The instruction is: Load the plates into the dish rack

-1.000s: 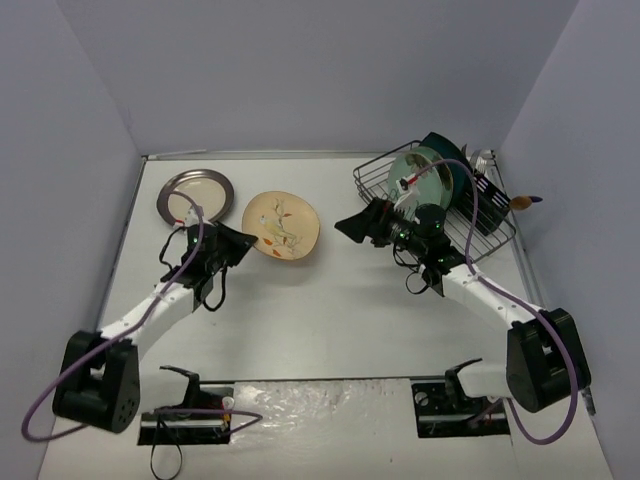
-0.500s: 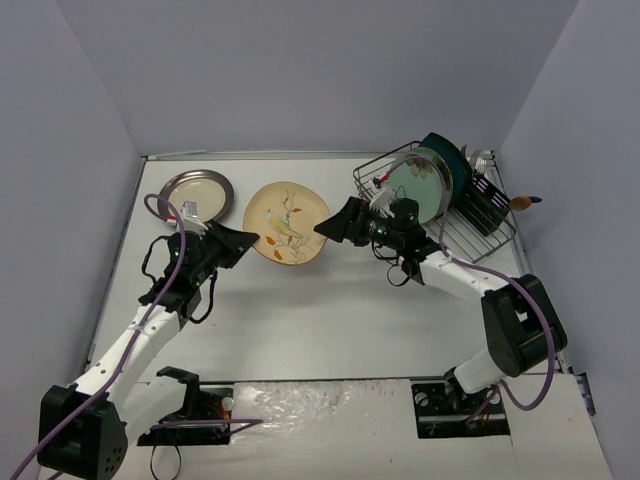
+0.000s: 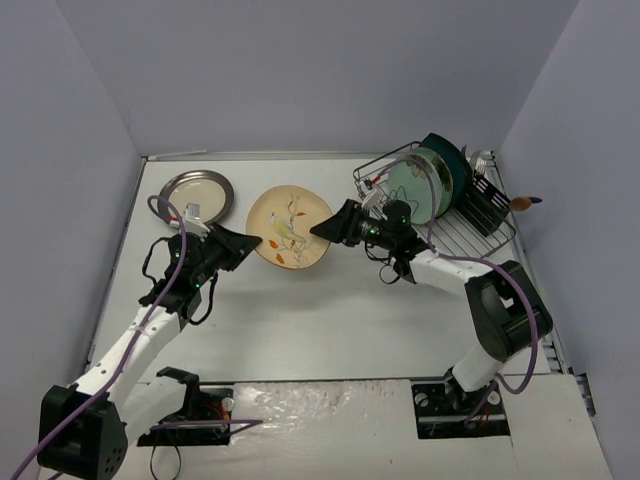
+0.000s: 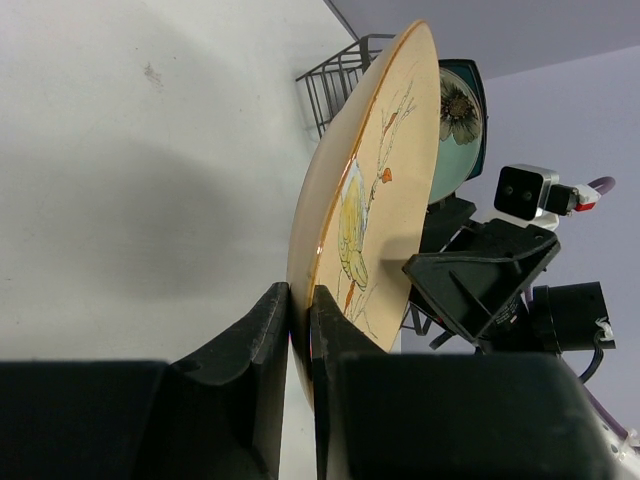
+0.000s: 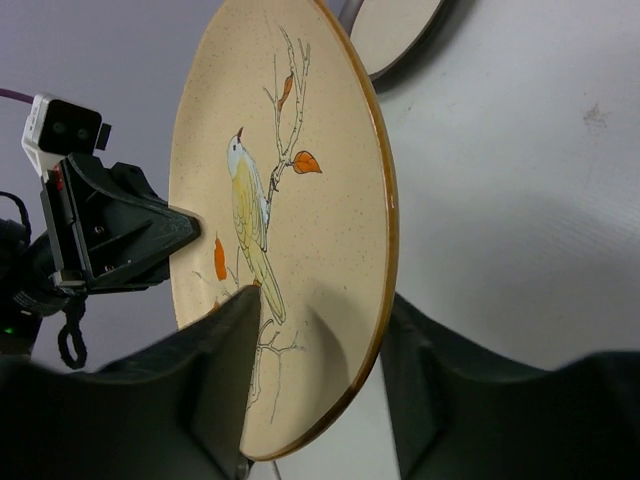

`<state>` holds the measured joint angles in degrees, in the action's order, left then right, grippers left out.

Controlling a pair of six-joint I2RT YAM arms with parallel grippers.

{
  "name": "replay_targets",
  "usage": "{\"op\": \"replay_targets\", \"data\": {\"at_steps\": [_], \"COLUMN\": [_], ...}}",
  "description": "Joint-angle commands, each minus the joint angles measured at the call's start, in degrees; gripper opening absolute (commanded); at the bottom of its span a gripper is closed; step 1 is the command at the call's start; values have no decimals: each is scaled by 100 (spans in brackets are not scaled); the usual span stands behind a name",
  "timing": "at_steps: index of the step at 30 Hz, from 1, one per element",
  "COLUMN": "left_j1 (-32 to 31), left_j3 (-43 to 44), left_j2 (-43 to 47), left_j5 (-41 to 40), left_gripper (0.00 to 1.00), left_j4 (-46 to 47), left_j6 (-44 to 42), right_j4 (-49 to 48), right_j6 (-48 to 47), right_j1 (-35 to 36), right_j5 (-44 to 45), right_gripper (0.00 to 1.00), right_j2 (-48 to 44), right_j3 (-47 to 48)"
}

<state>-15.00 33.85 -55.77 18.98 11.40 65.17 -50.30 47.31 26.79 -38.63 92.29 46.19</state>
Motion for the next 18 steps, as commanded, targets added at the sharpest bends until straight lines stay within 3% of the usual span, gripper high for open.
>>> {"op": "replay_targets", "data": {"at_steps": [1, 6, 12, 15, 16, 18], "left_j1": [-20, -20, -24, -29, -29, -29], "left_j3": [238, 151, 117, 166, 218, 322], "left_j2": [207, 224, 277, 294, 295, 332], "left_j5": [272, 274, 118, 27, 18, -137], "left_gripper": [0, 0, 2, 22, 36, 53], "left_j4": [1435, 1466, 1050, 646, 393, -18], "left_j6": [347, 366, 168, -38, -117, -404], "right_j4": [-868, -932, -511, 235, 404, 938], "right_j6": [142, 81, -298, -895, -1038, -1403], "right_j1": [46, 13, -133, -270, -314, -449], "right_j5": [-188, -208, -166, 39, 179, 350], "right_gripper": [35, 1, 0, 0, 0, 0], "right_j2": [-62, -186, -583, -913, -1010, -1245], "right_j3": [250, 217, 244, 398, 442, 551]}}
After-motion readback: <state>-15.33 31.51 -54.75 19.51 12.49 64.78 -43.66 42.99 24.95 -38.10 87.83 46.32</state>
